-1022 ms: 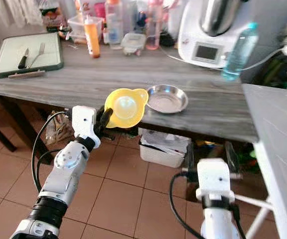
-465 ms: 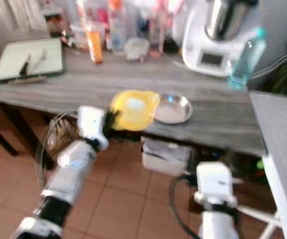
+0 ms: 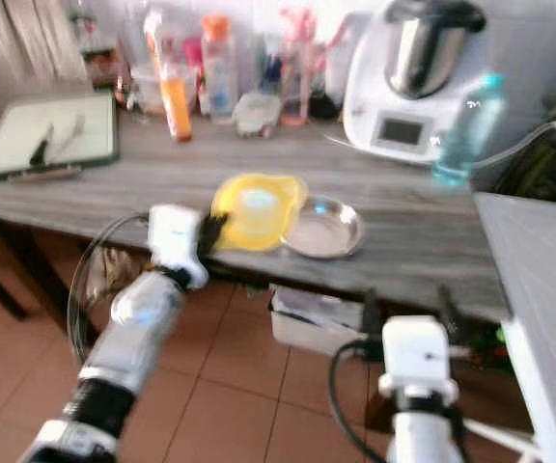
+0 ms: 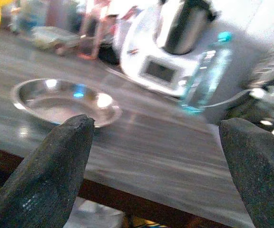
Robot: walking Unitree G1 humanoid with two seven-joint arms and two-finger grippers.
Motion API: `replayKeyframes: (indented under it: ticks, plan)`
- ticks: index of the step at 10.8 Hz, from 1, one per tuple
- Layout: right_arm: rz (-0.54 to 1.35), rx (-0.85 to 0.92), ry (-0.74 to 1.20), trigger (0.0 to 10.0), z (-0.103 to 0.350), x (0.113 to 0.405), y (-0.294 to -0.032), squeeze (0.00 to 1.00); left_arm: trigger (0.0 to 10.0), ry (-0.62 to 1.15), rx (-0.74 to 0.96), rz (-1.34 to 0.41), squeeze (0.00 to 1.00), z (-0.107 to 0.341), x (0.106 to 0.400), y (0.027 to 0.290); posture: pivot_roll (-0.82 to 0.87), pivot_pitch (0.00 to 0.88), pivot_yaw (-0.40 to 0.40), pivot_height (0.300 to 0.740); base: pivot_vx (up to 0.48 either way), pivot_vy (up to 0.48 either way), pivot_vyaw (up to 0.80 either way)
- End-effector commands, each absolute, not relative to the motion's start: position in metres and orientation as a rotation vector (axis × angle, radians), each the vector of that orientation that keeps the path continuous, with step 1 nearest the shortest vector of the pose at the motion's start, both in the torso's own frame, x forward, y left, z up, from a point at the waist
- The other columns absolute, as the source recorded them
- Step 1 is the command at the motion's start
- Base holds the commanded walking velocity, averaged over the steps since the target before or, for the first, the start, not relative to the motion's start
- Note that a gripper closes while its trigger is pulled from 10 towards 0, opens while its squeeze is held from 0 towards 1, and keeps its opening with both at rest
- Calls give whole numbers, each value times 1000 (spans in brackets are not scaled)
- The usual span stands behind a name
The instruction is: Setting the table
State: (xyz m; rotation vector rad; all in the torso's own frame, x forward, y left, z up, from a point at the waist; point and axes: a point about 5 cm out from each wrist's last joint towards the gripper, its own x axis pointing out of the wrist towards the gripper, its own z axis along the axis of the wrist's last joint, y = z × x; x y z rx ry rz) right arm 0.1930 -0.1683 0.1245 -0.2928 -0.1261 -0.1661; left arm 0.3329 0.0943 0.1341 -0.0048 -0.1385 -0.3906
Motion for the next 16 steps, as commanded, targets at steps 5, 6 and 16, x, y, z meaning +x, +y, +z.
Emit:
replayKeyframes:
  ticks: [5,6,16]
  plan:
    - [-168,-309,-140,10000,129,192,-169,0,10000,-142,-10,-410,0,135,332,88,15,62,-18,740,292,0,0]
    - [-166,-309,-138,10000,128,193,-169,0,10000,-143,-11,-412,0,136,333,87,15,63,-16,740,289,0,0]
    - [-170,-315,-151,10000,132,196,-171,0,10000,-110,-21,-467,0,135,334,82,14,60,-13,740,252,0,0]
